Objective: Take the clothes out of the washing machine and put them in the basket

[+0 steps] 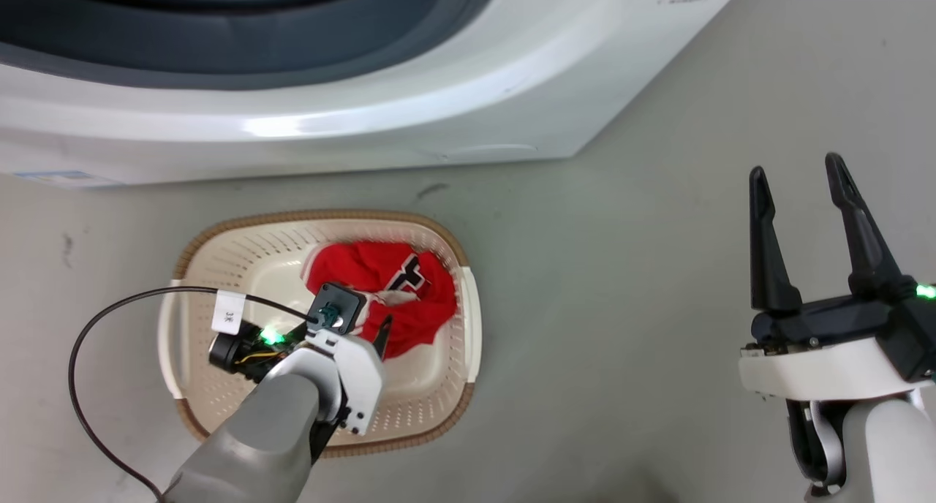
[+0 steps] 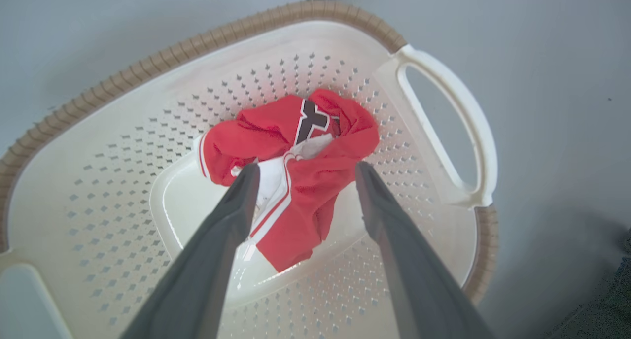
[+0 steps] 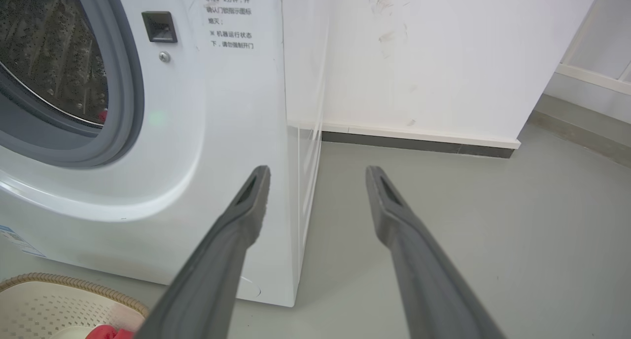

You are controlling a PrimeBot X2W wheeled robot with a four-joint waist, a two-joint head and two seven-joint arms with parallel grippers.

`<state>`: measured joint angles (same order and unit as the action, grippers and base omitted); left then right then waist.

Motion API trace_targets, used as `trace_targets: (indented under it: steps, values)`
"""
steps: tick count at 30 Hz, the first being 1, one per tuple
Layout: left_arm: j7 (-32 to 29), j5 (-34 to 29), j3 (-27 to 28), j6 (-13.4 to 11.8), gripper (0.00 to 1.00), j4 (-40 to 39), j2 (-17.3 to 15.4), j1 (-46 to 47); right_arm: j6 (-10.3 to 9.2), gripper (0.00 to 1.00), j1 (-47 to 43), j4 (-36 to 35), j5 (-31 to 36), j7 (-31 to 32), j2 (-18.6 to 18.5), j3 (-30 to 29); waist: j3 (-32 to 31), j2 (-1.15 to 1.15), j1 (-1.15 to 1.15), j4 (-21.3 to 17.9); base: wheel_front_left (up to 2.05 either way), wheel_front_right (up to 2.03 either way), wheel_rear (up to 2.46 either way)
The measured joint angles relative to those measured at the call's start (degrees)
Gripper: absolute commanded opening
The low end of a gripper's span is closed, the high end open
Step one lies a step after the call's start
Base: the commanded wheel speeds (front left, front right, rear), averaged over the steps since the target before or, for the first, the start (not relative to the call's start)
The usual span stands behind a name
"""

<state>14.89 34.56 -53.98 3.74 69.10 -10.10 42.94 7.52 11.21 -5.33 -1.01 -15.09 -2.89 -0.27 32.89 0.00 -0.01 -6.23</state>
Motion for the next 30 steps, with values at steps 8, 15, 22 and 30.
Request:
trace_targets:
  steps: [8, 15, 22, 30]
  values:
    - [0.2, -1.3, 8.5, -4.2, 1.0, -15.1, -2.5, -6.6, 0.0, 1.0, -4.0, 0.8, 0.3, 0.0, 0.0, -0.3, -7.4, 0.0, 0.0, 2.8, 0.0, 0.0, 0.0]
    - [0.2, -5.6, 19.0, -7.4, 1.0, -29.1, -4.1, -15.4, 0.0, 1.0, -6.5, 1.2, 0.5, 0.0, 0.0, -0.4, -13.1, 0.0, -0.01, 4.5, 0.0, 0.0, 0.0]
    - [0.2, -11.1, 29.5, -9.0, 1.0, -41.7, -3.0, -24.0, 0.0, 1.0, -8.7, 1.6, 0.5, 0.0, 0.0, -0.5, -17.6, 0.0, -0.01, 5.7, 0.0, 0.0, 0.0]
    - [0.2, -16.9, 40.3, -9.5, 1.0, -52.1, 0.5, -31.0, 0.0, 1.0, -10.9, 1.8, 0.5, 0.0, 0.0, -0.3, -21.4, 0.0, 0.0, 6.2, 0.0, 0.0, 0.0]
